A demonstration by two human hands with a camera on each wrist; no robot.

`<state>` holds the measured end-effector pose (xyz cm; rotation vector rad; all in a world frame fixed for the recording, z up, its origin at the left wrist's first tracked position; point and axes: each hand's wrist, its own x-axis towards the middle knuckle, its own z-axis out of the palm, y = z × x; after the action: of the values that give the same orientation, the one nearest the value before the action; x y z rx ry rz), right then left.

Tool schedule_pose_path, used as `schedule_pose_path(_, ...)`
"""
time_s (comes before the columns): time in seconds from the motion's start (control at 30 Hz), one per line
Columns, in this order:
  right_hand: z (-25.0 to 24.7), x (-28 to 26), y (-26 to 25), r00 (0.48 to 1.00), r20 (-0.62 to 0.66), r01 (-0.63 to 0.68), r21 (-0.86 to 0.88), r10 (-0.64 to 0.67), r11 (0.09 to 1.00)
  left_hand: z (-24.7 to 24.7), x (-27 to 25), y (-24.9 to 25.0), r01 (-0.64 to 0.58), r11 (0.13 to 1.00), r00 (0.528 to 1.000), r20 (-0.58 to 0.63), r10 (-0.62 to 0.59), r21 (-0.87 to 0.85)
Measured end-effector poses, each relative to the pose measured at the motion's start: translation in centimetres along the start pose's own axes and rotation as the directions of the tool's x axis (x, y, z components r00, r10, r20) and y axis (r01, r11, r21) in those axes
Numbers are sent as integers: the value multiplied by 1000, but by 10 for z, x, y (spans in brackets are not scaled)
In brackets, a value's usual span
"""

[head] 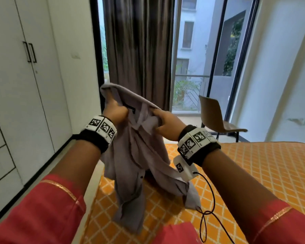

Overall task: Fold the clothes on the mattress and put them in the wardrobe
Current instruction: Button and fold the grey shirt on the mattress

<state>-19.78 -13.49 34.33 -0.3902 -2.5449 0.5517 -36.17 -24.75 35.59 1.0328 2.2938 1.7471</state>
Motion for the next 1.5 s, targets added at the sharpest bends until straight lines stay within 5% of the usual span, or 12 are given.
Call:
schedule_pose_path(0.1, -21, -1, -30, 948, -279, 171, 29, -156, 985, -28, 0, 35, -247, 965, 950, -173, 258, 85)
schedule_pose_path(0.17, -44, -19, -52, 863, -448, 291, 65, -233, 954, -44, -8, 50, -409, 902, 860, -269, 433, 141)
schedule_pose_path(0.33, -87, -88, -93, 865, -452, 375, 297, -216, 878, -61, -40, 74, -489, 776, 627, -458, 630, 399)
schedule_pose_path(0.43, -90, -125, -92, 929, -346, 303, 508, -132, 806, -32, -46, 81, -639, 734, 681, -275, 679, 230)
schedule_pose_path(0.57, -85, -166, -49, 968, -232, 74, 633, 98, 771, 34, -49, 41, -776, 626, 631, 124, 766, 80)
schedule_pose_path(0.73, -54, -224, 45, 887, -31, -341, 628, 461, 699, 124, -94, -49, -493, 869, 731, 555, 397, 27)
schedule_pose_path(0.83, -23, -268, 110, 759, 6, -577, 469, 651, 669, 163, -124, -96, -239, 969, 651, 750, 114, 60)
schedule_pose_path(0.97, 19, -320, 158, 665, -65, -723, 192, 744, 663, 188, -156, -135, -37, 998, 629, 777, -23, 60)
schedule_pose_path(1.1, 63, -350, 156, 773, 43, -628, 191, 633, 754, 176, -188, -158, -152, 988, 704, 706, 78, 42)
schedule_pose_path(1.27, 115, -352, 129, 907, 277, -375, 189, 317, 908, 152, -230, -203, -203, 922, 672, 732, -113, 329)
schedule_pose_path(1.4, 131, -344, 129, 945, 230, -255, 81, 230, 964, 136, -254, -221, -310, 908, 769, 637, 64, 284)
schedule_pose_path(1.5, 118, -347, 139, 943, 249, -225, -18, 223, 974, 119, -272, -217, -438, 867, 761, 612, 217, 237)
